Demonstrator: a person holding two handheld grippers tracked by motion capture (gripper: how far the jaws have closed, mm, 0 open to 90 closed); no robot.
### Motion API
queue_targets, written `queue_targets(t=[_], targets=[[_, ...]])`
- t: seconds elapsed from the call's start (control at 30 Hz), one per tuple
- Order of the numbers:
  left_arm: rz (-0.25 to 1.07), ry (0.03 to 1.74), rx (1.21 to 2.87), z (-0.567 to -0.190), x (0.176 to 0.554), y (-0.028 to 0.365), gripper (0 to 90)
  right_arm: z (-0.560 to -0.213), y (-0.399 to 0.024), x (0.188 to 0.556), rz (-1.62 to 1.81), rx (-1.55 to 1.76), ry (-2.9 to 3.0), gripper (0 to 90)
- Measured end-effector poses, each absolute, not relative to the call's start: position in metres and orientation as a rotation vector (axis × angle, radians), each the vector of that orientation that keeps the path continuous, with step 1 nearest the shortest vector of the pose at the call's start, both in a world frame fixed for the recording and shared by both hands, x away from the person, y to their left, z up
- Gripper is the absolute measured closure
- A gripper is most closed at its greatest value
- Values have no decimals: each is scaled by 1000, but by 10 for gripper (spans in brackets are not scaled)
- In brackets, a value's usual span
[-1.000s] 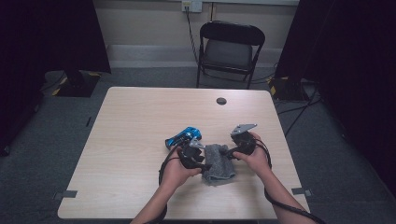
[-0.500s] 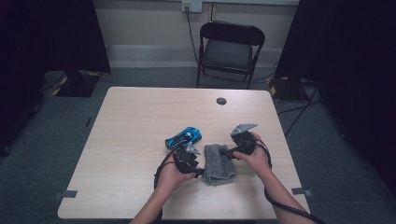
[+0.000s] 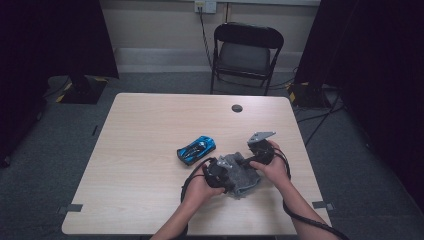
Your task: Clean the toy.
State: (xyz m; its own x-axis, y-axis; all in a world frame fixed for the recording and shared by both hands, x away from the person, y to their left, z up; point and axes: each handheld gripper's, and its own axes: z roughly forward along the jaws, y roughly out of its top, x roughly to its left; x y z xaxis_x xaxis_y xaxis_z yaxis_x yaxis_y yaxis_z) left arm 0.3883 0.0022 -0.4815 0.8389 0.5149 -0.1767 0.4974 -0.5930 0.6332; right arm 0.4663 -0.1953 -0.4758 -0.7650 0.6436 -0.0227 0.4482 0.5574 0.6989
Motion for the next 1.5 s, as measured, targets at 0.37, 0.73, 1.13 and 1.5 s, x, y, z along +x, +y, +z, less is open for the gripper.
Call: queue_targets(t=[0.37, 0.73, 1.13, 1.5], targets=[[48, 723, 2294, -478, 392, -5, 523, -469, -207, 467, 1049, 922, 2494, 159], [161, 808, 2244, -460, 394, 41, 391, -451, -206, 446, 1125, 904, 2489, 170], [228, 837, 2234, -448, 406, 60, 345, -462, -206, 412, 1132, 912, 2518, 227], [299, 866, 2214, -437, 421, 69, 275, -474, -217, 394, 1104, 956, 2509, 292]])
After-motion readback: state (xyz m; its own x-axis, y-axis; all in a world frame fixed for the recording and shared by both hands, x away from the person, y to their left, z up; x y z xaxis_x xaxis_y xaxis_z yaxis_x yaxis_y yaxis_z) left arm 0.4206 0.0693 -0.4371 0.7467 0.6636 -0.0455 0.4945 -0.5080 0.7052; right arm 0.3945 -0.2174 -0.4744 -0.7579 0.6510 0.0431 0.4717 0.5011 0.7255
